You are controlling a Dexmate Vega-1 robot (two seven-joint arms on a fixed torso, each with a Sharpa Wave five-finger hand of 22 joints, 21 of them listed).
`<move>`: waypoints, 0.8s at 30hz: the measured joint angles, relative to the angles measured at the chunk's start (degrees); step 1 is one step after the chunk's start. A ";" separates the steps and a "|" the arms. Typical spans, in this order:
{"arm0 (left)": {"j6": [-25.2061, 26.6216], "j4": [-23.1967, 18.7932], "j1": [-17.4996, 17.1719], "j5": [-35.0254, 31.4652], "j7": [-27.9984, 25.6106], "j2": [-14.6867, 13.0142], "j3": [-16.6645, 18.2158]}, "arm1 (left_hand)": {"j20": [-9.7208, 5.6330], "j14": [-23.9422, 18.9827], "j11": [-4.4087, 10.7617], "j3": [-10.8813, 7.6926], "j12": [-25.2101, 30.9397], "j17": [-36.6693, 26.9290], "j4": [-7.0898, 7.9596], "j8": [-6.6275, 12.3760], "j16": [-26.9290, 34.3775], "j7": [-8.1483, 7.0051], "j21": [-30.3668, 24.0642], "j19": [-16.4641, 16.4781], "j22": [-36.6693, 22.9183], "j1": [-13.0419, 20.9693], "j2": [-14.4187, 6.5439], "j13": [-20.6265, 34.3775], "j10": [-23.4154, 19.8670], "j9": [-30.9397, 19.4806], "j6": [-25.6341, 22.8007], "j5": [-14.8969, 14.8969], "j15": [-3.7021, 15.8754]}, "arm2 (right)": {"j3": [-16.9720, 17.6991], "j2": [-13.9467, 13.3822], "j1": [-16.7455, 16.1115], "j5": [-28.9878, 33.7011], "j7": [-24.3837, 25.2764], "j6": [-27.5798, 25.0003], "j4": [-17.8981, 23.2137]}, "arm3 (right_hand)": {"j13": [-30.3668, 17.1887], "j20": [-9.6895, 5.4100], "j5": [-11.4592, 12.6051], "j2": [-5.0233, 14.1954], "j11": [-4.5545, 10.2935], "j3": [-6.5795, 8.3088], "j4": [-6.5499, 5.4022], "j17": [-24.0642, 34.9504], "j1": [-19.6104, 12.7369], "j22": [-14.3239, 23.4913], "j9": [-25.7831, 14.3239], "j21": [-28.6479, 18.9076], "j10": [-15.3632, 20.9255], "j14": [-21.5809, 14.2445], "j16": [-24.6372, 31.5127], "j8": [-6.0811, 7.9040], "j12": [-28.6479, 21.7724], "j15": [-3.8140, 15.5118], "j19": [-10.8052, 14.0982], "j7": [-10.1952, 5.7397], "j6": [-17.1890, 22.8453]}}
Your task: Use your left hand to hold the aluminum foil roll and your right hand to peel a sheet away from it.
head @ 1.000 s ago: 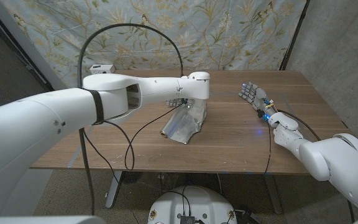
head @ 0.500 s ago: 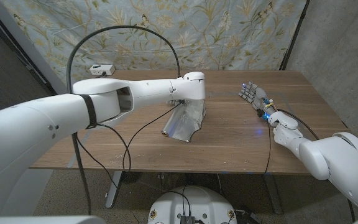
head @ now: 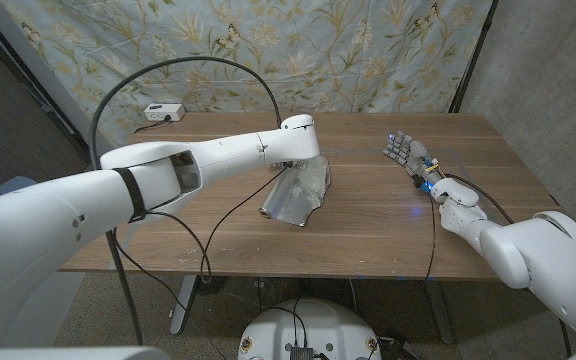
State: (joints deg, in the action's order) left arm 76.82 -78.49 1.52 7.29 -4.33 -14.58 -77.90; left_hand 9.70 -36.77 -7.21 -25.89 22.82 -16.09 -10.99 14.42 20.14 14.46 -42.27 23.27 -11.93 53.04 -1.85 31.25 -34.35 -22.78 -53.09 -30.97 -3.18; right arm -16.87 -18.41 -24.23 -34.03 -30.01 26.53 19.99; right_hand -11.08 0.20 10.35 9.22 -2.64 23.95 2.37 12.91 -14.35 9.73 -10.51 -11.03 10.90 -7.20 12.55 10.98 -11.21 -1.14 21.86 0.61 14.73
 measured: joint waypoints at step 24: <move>-4.10 -2.83 -8.00 2.47 -4.84 -2.60 13.18 | -2.14 -5.16 0.36 -0.23 2.19 -1.09 -0.23 0.00 2.76 -1.41 -2.73 4.19 0.21 1.26 1.26 0.77 -3.03 0.00 -0.91 -0.28 2.06 | -1.85 0.00 -0.09 -0.46 -0.10 0.28 0.18 | 0.00 0.32 0.00 0.00 0.00 0.00 0.00 0.29 0.00 0.00 0.00 0.00 0.00 0.00 0.00 0.00 0.00 0.00 -0.32 0.00 0.00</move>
State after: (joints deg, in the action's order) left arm 72.72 -81.33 -6.48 9.76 -9.18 -17.18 -64.71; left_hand 7.57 -41.92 -6.85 -26.12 25.01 -17.18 -11.22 14.42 22.91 13.05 -45.00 27.46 -11.72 54.31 -0.59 32.02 -37.37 -22.78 -54.00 -31.25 -1.13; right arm -18.72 -18.41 -24.32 -34.49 -30.11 26.80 20.17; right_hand -11.08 0.52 10.35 9.22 -2.64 23.95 2.37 13.20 -14.35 9.73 -10.51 -11.03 10.90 -7.20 12.55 10.98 -11.21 -1.14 21.54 0.61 14.73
